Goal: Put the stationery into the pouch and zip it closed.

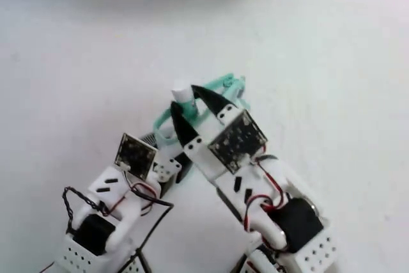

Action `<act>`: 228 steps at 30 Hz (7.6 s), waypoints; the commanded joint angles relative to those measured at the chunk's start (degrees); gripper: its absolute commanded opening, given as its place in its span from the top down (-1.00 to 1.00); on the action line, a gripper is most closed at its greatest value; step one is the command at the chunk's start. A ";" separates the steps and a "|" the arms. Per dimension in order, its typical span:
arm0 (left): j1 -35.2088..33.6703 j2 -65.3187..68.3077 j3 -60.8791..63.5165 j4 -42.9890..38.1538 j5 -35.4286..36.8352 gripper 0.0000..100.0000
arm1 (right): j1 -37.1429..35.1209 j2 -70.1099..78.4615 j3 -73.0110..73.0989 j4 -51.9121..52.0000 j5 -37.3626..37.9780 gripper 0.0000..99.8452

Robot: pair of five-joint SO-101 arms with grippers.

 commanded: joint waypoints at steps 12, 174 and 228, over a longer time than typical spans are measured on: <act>-1.45 -0.48 -1.67 -1.85 -0.18 0.58 | 10.24 -0.57 -14.86 6.73 -1.67 0.50; 6.64 -0.48 -4.57 7.56 -13.54 0.95 | -1.36 40.04 -68.31 45.76 5.01 0.96; -2.07 -0.48 -28.84 25.58 -0.53 0.57 | 2.07 41.98 -54.68 45.93 14.59 0.96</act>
